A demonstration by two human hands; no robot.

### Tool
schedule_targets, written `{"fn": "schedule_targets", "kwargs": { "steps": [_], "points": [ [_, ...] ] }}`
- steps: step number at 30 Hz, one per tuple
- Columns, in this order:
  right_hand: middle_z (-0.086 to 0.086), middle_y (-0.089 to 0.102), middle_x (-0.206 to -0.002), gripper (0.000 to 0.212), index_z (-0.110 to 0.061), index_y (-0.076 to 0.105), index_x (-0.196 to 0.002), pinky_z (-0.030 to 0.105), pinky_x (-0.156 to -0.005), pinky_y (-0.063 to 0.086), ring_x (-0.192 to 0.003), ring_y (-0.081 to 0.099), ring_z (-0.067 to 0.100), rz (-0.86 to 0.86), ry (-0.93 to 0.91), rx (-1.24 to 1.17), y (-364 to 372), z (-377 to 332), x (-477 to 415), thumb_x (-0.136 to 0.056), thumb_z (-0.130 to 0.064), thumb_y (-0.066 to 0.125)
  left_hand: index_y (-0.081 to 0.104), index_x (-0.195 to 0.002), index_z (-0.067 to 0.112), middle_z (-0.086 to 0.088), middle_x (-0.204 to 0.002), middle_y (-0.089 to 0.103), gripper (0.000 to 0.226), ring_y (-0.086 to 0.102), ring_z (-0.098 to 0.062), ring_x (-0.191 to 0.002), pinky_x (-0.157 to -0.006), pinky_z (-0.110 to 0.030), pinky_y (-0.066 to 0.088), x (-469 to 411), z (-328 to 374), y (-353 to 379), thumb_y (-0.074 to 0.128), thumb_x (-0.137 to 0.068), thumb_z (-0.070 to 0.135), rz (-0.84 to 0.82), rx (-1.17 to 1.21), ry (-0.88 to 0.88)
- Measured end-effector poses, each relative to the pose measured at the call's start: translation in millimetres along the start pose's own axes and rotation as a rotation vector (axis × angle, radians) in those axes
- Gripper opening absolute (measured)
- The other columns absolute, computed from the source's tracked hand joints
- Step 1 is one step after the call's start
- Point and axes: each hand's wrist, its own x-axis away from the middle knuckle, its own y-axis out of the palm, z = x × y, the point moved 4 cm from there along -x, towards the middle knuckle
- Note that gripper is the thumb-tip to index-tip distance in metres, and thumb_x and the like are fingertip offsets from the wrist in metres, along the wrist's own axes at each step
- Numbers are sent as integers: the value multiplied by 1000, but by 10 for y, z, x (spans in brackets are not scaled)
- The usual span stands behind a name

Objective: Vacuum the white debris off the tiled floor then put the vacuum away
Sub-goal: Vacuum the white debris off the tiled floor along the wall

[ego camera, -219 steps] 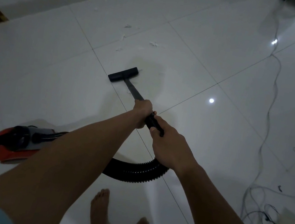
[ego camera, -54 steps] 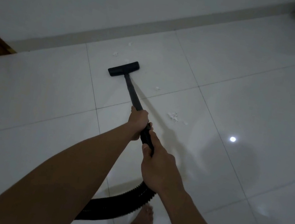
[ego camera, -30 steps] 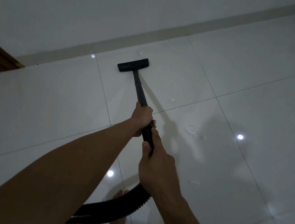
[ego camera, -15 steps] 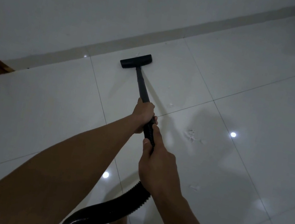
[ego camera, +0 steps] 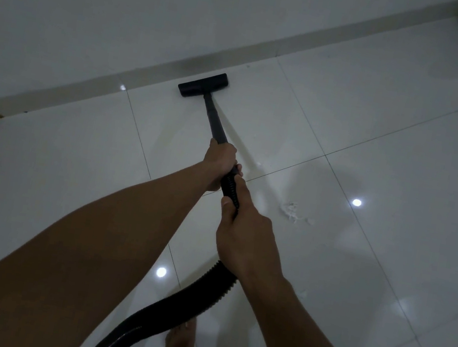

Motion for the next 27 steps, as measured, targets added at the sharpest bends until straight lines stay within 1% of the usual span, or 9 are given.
{"fn": "schedule_targets", "kwargs": {
  "steps": [3,6,11,13,16,18,21,24,27],
  "points": [
    [1,69,-96,53,-48,10,-157,35,-81,56,-81,66,15,9,-4,9,-79,52,-120,-108,-43,28,29,-153,16,-6,-70,49,58,50,-11,-40,-42,-21,47,-92,50,110,33,-96,6,7,19,-13],
    [1,69,-95,53,-49,10,-157,40,-84,57,-82,66,16,14,-10,9,-151,124,-213,-108,-44,28,28,-153,17,-6,-70,50,59,51,-11,-37,-44,-21,48,-149,88,227,34,-95,7,1,23,-16],
    [2,69,-99,52,-49,10,-157,42,-86,57,-86,66,18,26,5,44,-275,248,-321,-107,-46,27,30,-150,15,-7,-73,49,55,50,-13,-45,-42,-21,47,-180,122,430,31,-95,5,-30,5,-6],
    [1,68,-97,52,-48,11,-157,44,-86,57,-86,66,18,35,-2,42,-336,279,-336,-107,-46,27,30,-149,15,-7,-73,48,54,50,-13,-48,-42,-21,47,-180,128,507,31,-95,5,-40,-1,-6],
    [-1,66,-93,52,-47,13,-157,43,-85,57,-83,66,18,32,-2,30,-426,329,-340,-107,-45,28,36,-142,14,-7,-73,48,47,48,-14,-51,-46,-25,47,-167,126,614,32,-96,5,-45,10,-9],
    [-1,66,-93,53,-46,13,-158,44,-86,57,-84,66,18,32,-4,30,-487,368,-326,-108,-44,28,36,-140,13,-7,-71,48,45,48,-15,-51,-46,-25,47,-147,107,680,32,-96,5,-52,2,-8],
    [-3,64,-90,52,-47,12,-157,42,-84,56,-82,65,16,32,-7,41,-575,439,-283,-108,-44,28,36,-141,13,-7,-71,48,46,49,-14,-49,-43,-22,47,-92,62,763,31,-96,4,-44,-5,-7],
    [-3,65,-93,52,-46,14,-158,40,-85,57,-83,65,14,34,-5,46,-645,515,-208,-108,-44,29,33,-146,13,-7,-72,49,51,50,-14,-49,-40,-19,47,-16,3,840,31,-96,4,-37,-11,-14],
    [-9,57,-81,52,-46,15,-157,39,-81,58,-76,63,11,29,0,43,-714,592,-101,-108,-44,30,32,-147,14,-8,-72,49,53,50,-13,-48,-42,-20,48,66,-83,918,32,-95,4,-34,3,-21]
  ]
}}
